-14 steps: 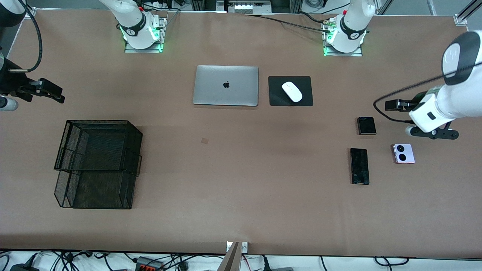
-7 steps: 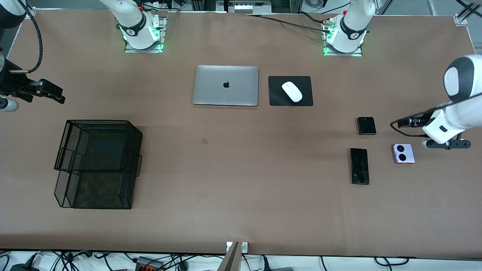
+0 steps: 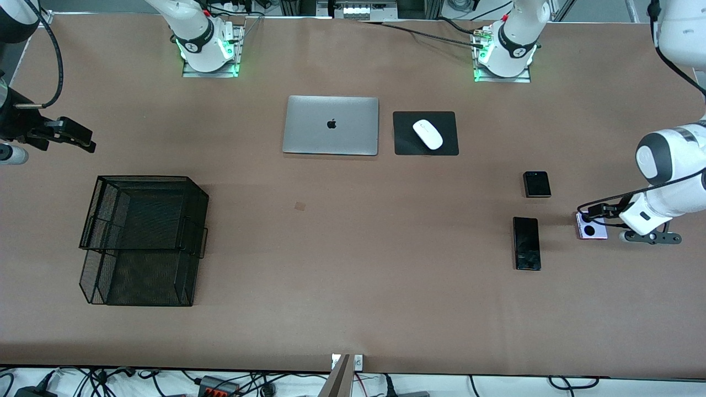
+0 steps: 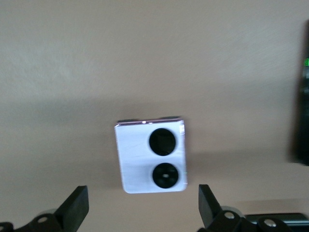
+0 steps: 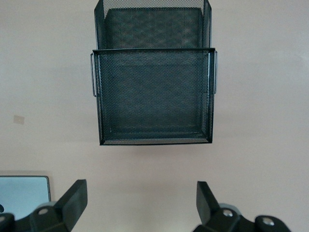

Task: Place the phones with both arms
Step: 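Grasp the white phone with the left gripper and lift it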

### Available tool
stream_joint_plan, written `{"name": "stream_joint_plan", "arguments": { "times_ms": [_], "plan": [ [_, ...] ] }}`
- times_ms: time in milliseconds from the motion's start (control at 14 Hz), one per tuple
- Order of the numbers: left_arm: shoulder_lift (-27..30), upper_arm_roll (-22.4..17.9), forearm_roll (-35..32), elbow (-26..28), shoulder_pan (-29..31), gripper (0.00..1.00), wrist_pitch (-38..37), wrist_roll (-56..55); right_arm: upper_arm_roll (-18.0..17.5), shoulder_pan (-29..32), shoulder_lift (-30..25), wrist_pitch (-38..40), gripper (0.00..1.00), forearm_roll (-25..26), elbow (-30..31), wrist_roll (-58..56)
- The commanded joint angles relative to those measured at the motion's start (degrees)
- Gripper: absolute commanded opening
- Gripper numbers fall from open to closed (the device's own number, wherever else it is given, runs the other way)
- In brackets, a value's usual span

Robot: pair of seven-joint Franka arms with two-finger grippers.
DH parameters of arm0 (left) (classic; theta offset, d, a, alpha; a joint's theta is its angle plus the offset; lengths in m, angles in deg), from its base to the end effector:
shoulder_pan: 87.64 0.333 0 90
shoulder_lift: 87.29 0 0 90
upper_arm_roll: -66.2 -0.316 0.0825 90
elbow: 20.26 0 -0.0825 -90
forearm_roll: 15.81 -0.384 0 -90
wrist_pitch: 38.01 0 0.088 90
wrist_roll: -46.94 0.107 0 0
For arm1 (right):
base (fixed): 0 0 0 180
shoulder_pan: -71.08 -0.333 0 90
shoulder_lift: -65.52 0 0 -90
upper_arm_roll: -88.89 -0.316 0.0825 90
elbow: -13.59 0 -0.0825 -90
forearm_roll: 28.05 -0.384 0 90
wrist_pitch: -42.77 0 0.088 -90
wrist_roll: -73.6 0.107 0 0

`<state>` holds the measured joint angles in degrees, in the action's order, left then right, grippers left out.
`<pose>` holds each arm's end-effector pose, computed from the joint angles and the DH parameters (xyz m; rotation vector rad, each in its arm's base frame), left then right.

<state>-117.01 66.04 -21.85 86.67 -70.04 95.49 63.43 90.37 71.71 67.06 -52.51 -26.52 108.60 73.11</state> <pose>0.6032 0.1950 0.2323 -3.0821 0.0815 0.1155 0.5670 -0.0233 0.5759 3.1144 -0.0397 -0.0355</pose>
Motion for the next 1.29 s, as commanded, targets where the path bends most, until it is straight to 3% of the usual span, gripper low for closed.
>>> {"name": "stream_joint_plan", "arguments": {
  "times_ms": [0, 573, 1003, 1074, 1217],
  "plan": [
    [-1.31, 1.12, -0.46, -0.76, 1.21, 1.0, 0.78, 1.8, -0.69, 0.87, 0.04, 0.09, 1.0, -0.3, -0.61, -0.3],
    [-6.14, 1.47, -0.11, -0.67, 2.0, 1.0, 6.84, 1.89, -0.69, 1.04, 0.65, -0.44, 1.0, -0.21, -0.53, -0.3],
    [-8.42, 3.48, 1.38, -1.02, 4.28, 0.97, 7.2, 1.8, -0.43, 1.13, 0.39, 0.26, 1.0, -0.39, -0.61, -0.04],
    [-8.52, 4.01, 1.38, -1.11, 4.9, 0.9, 7.2, 1.8, -0.52, 1.04, 0.39, 0.26, 1.0, -0.39, -0.61, -0.04],
    [-8.52, 4.28, 1.38, -1.2, 4.82, 0.56, 7.03, 1.71, -0.61, 0.87, 0.22, 0.79, 1.0, -0.3, -0.61, -0.73]
  ]
}}
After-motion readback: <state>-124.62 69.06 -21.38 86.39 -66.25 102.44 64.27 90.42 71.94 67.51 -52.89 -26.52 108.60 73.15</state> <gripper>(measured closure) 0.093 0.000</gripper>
